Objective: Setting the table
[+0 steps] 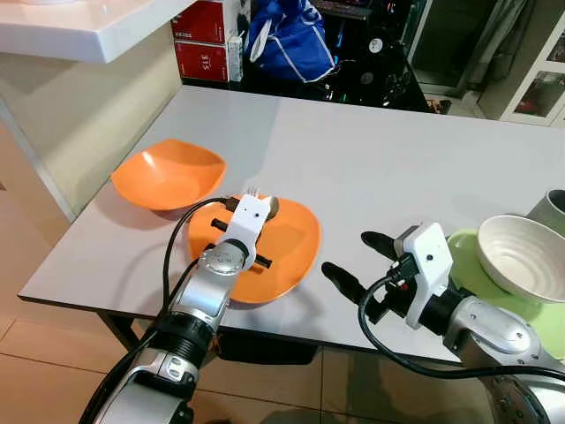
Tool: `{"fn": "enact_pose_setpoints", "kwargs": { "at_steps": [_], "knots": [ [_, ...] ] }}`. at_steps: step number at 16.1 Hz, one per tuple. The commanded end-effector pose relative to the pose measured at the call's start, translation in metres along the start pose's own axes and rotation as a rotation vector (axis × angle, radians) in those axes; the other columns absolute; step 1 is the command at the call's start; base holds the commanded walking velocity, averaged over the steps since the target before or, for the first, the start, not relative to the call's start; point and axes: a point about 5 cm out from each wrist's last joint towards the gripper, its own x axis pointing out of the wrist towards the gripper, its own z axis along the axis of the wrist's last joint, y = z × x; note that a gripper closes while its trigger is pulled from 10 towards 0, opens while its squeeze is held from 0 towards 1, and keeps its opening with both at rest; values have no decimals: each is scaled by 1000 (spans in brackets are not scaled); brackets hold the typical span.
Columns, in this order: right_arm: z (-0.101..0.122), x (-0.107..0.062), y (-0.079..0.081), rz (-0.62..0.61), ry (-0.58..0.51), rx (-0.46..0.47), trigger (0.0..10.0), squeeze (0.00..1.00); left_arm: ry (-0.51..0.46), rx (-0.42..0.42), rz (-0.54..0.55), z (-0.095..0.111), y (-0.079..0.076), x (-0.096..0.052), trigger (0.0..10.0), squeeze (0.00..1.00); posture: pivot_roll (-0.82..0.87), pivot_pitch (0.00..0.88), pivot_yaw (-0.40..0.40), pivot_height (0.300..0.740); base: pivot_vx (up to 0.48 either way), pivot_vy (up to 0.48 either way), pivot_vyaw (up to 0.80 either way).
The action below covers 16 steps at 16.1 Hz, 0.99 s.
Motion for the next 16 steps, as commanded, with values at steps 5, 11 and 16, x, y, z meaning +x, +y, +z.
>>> {"fn": "enact_pose_setpoints", "kwargs": {
  "at_steps": [5,11,16],
  "knots": [
    [1,-2,1,16,13,-4,10000,0,-31,-3,-3,9,1,0,10000,1000,-61,0,-44,740,0,0,0],
    [1,-1,-1,14,9,-6,10000,0,-71,-19,-3,21,4,-6,10000,1000,-58,0,-45,740,0,0,0],
    [4,1,-3,14,1,-19,10000,0,-283,-20,47,55,14,-22,10000,1000,-63,0,-48,740,0,0,0]
  ]
}}
